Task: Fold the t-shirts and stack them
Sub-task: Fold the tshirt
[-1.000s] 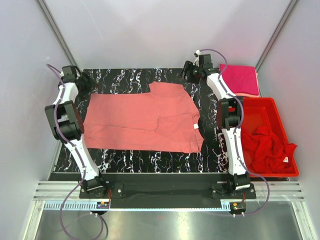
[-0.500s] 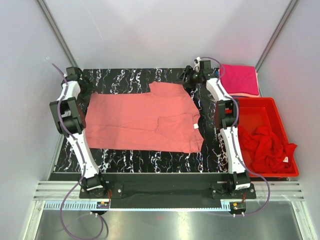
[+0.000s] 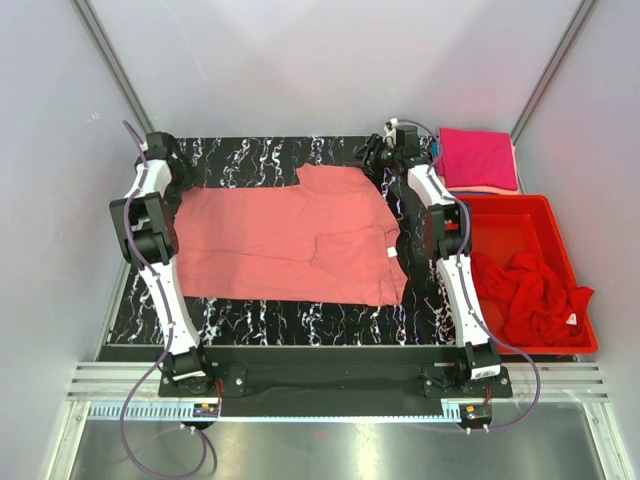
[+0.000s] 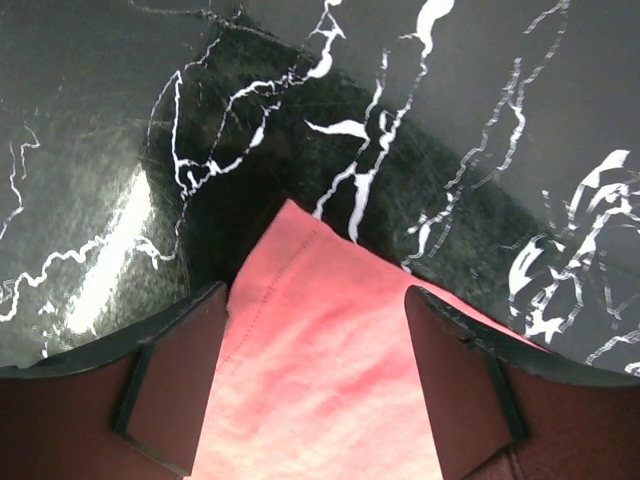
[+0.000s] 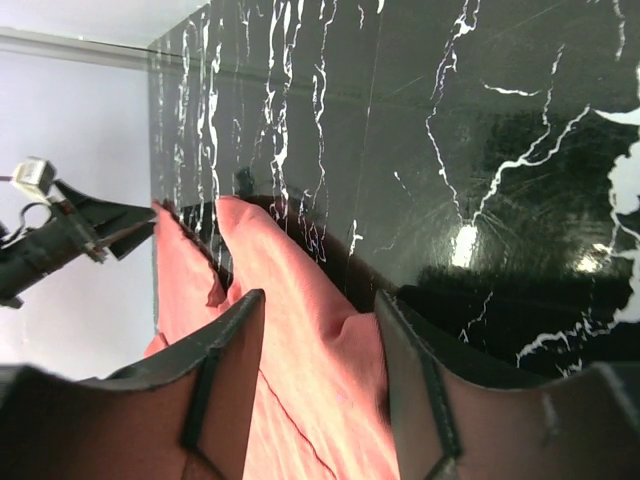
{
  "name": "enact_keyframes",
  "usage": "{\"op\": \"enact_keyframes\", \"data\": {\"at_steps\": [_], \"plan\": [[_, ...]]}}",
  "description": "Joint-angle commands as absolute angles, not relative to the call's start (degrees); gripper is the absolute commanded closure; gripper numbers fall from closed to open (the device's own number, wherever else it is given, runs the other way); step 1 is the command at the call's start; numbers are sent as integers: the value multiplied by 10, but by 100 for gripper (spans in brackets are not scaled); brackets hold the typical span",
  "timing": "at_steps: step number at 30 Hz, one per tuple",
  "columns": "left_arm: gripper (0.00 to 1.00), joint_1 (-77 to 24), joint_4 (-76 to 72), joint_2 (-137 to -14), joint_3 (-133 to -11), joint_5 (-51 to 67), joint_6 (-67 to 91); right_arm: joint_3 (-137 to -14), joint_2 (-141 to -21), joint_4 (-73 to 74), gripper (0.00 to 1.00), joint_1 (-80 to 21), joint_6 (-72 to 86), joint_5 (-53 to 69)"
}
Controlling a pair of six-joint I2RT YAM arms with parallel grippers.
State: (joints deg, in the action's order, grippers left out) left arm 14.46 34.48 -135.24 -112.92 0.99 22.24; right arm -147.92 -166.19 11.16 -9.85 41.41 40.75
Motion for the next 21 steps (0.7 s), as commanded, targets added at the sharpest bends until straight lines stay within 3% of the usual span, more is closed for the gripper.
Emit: {"op": "enact_keyframes", "data": {"at_steps": [1, 4, 5, 6, 8, 9, 10, 14, 21], "plan": [[25, 147, 342, -1373, -1168, -4, 203, -1503, -1680, 84, 46, -105, 436, 426], [34, 145, 343, -1377, -1178, -4, 201, -1496, -1676, 85, 56, -105, 422, 418], [48, 144, 342, -1376, -1179, -4, 201, -1496, -1675, 84, 62, -105, 419, 417], [58, 142, 341, -1375, -1181, -4, 201, -1496, -1675, 77, 74, -105, 417, 416], [75, 143, 335, -1370, -1183, -4, 202, -1499, -1673, 64, 88, -105, 416, 411], [93, 142, 334, -1368, -1186, 10, 202, -1502, -1671, 48, 100, -105, 416, 410], [100, 142, 336, -1364, -1193, 12, 203, -1503, -1664, 39, 100, -105, 417, 407], [100, 141, 340, -1341, -1193, 8, 204, -1492, -1623, 4, 100, -105, 402, 413], [100, 141, 315, -1284, -1129, 1, 190, -1323, -1474, -76, 100, -105, 337, 422]]}}
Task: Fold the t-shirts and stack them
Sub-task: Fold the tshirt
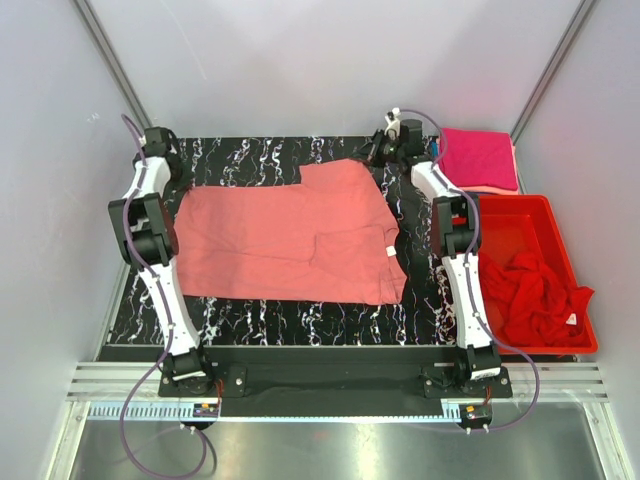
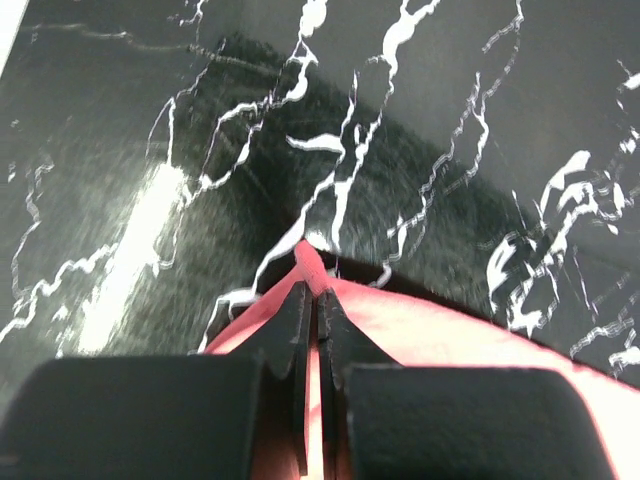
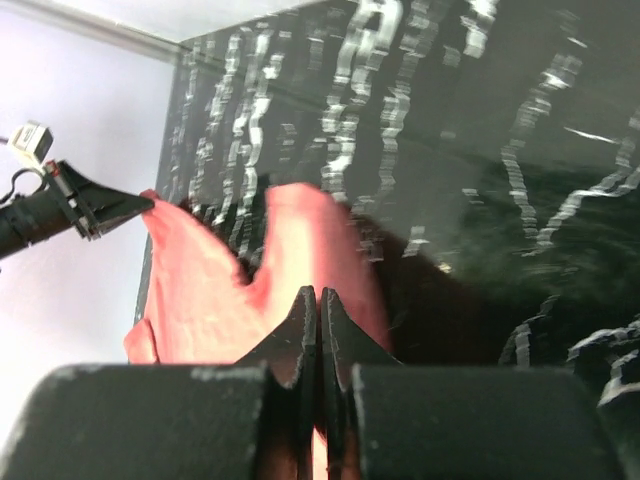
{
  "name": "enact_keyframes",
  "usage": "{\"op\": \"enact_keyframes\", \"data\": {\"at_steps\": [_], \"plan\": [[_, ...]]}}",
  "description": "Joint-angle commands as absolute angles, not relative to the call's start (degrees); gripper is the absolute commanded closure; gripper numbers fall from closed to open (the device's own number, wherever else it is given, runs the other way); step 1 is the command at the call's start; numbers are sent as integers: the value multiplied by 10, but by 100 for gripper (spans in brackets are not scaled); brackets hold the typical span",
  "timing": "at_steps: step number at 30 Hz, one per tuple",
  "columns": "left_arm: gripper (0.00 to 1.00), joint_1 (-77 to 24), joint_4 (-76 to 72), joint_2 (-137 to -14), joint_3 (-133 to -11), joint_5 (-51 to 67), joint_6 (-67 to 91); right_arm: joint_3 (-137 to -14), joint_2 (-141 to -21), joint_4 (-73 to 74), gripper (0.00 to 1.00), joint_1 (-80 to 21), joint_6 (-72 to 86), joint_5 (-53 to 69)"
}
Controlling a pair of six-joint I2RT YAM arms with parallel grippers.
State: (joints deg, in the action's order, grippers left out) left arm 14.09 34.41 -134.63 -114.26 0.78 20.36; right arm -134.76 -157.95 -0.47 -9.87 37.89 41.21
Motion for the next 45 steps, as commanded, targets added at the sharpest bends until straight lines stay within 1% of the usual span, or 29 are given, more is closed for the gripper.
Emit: {"op": "enact_keyframes", "data": {"at_steps": [1, 5, 6, 11, 17, 20, 29, 35, 39, 43, 45], "plan": [[100, 141, 316, -1282, -1126, 2, 189, -1315, -1467, -76, 100, -105, 334, 426], [100, 141, 309, -1270, -1094, 1, 188, -1242, -1417, -119, 100, -105, 328, 439], [100, 141, 300, -1262, -1086, 1, 189, -1195, -1390, -130, 100, -105, 325, 440], [100, 142, 282, -1226, -1040, 1, 192, -1054, -1309, -156, 100, -106, 288, 433], [100, 142, 258, -1181, -978, -18, 195, -942, -1236, -175, 100, -112, 272, 443], [100, 143, 251, -1165, -950, -29, 191, -897, -1202, -163, 100, -120, 256, 451], [100, 154, 247, -1125, -893, -74, 190, -762, -1072, -119, 100, -141, 186, 373], [100, 159, 270, -1136, -897, -100, 191, -682, -1030, -120, 100, -157, 181, 361], [100, 158, 252, -1115, -844, -107, 195, -639, -1015, -117, 100, -165, 181, 341], [100, 158, 222, -1064, -797, -123, 198, -591, -988, -131, 100, -176, 172, 323], [100, 158, 218, -1055, -794, -120, 199, -585, -982, -131, 100, -176, 171, 320]]}}
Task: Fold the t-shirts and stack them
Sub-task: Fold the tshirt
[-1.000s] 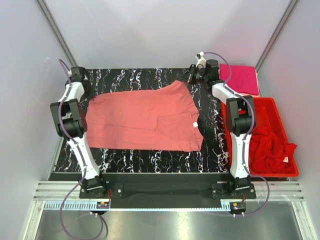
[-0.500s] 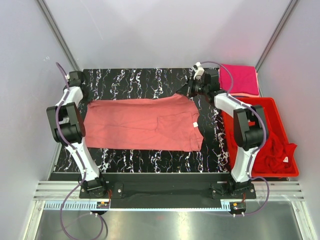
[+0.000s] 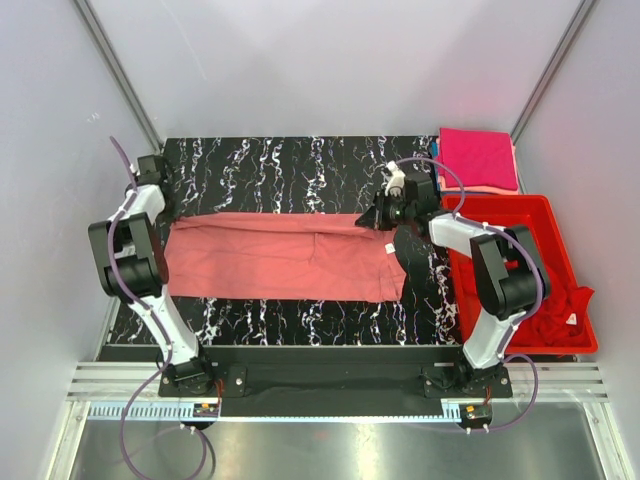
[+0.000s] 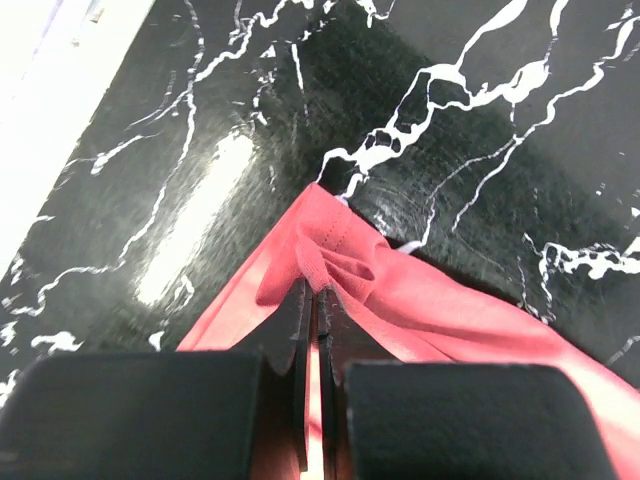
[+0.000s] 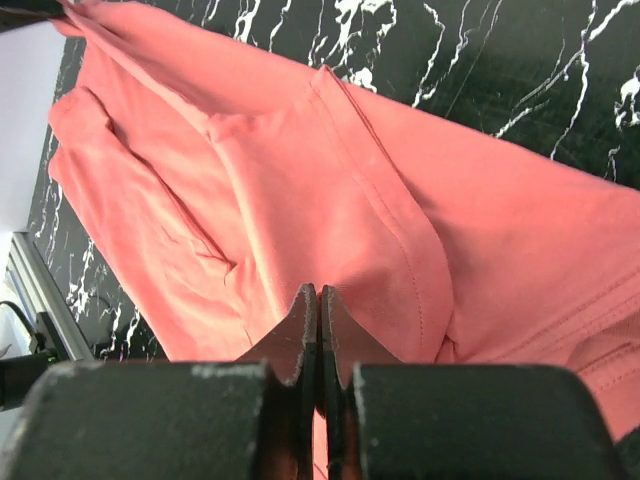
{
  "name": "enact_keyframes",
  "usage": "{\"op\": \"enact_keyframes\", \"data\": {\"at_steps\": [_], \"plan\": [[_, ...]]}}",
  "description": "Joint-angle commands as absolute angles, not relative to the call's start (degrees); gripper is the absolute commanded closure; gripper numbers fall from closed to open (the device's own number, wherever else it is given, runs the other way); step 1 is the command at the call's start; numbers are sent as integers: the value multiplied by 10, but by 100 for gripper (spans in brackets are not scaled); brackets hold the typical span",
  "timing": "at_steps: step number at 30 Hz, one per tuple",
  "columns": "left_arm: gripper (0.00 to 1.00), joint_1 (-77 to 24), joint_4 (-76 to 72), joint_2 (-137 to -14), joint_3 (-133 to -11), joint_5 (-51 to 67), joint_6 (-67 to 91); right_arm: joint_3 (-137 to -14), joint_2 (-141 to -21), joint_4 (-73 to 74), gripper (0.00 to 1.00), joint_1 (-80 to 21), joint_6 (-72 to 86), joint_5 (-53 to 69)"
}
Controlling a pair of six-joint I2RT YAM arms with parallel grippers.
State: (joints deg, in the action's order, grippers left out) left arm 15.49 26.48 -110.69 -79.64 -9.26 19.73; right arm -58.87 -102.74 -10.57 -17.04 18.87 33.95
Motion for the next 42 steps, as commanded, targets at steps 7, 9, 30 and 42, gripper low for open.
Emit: {"op": "enact_keyframes", "data": {"at_steps": [7, 9, 30, 42], "plan": [[100, 159, 224, -1018, -758, -156, 217, -559, -963, -125, 100, -182, 174, 306], [100, 159, 224, -1005, -738, -168, 222, -548, -953, -126, 100, -184, 173, 299], [39, 158, 257, -974, -721, -28, 243, -590, -983, -5, 55, -234, 185, 300], [39, 160, 349, -1073, -773, -83, 251, -734, -1115, 143, 46, -239, 101, 222]]}}
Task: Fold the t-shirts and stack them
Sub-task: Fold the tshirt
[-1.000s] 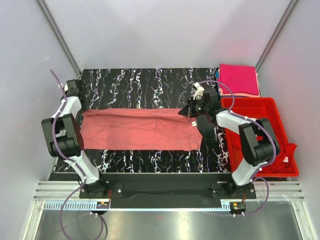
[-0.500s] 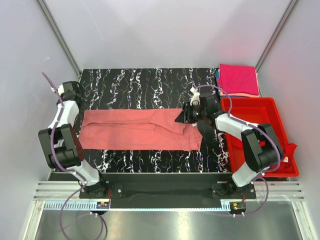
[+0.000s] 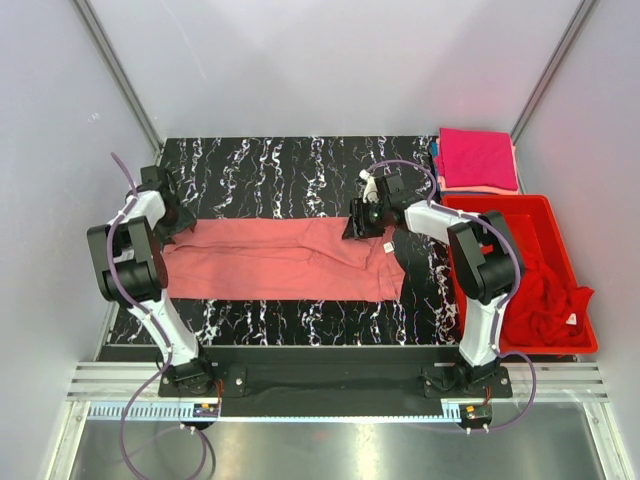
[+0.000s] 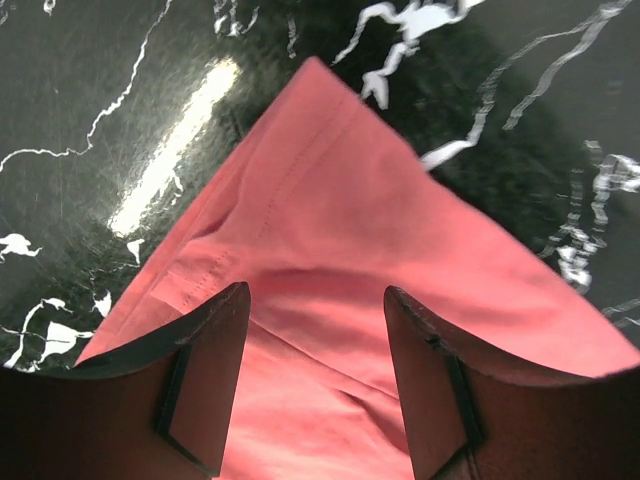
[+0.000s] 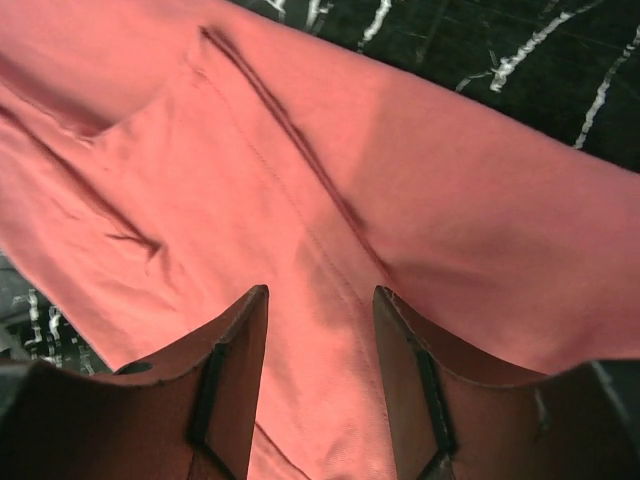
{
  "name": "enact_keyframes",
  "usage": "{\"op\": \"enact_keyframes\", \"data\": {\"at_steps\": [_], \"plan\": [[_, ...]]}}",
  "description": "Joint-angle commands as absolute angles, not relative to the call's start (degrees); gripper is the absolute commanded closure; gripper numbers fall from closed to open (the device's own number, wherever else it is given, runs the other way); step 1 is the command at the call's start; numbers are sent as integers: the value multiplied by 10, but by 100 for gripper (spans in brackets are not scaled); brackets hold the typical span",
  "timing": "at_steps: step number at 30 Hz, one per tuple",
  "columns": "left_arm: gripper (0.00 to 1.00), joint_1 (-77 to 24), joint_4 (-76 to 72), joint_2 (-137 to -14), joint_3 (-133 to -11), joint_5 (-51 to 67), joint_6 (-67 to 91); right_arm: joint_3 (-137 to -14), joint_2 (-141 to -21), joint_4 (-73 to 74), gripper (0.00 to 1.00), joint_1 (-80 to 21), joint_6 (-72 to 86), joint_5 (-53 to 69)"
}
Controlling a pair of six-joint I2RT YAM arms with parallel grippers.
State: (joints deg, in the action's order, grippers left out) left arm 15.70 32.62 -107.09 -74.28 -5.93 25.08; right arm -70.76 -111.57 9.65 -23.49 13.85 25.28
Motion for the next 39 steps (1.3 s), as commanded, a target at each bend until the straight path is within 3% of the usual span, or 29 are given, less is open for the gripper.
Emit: {"op": "enact_keyframes", "data": {"at_steps": [1, 16, 18, 20, 24, 28, 35, 39], "plan": [[39, 160, 347, -1072, -767, -90, 251, -728, -1111, 142, 46, -238, 100, 215], [41, 161, 369, -1067, -745, -212, 272, -699, -1072, 129, 56, -241, 81, 236], [51, 161, 370, -1065, -747, -204, 272, -700, -1062, 132, 57, -241, 77, 236], [53, 161, 378, -1060, -753, -213, 272, -706, -1057, 136, 58, -241, 75, 235], [47, 162, 385, -1054, -766, -252, 261, -714, -1063, 146, 63, -242, 69, 229], [46, 162, 370, -1061, -769, -245, 239, -706, -1058, 155, 54, -242, 69, 219], [53, 164, 399, -1092, -801, -276, 259, -715, -1081, 168, 49, -243, 56, 221], [45, 178, 413, -1090, -822, -270, 275, -720, -1089, 161, 51, -244, 55, 227]]}}
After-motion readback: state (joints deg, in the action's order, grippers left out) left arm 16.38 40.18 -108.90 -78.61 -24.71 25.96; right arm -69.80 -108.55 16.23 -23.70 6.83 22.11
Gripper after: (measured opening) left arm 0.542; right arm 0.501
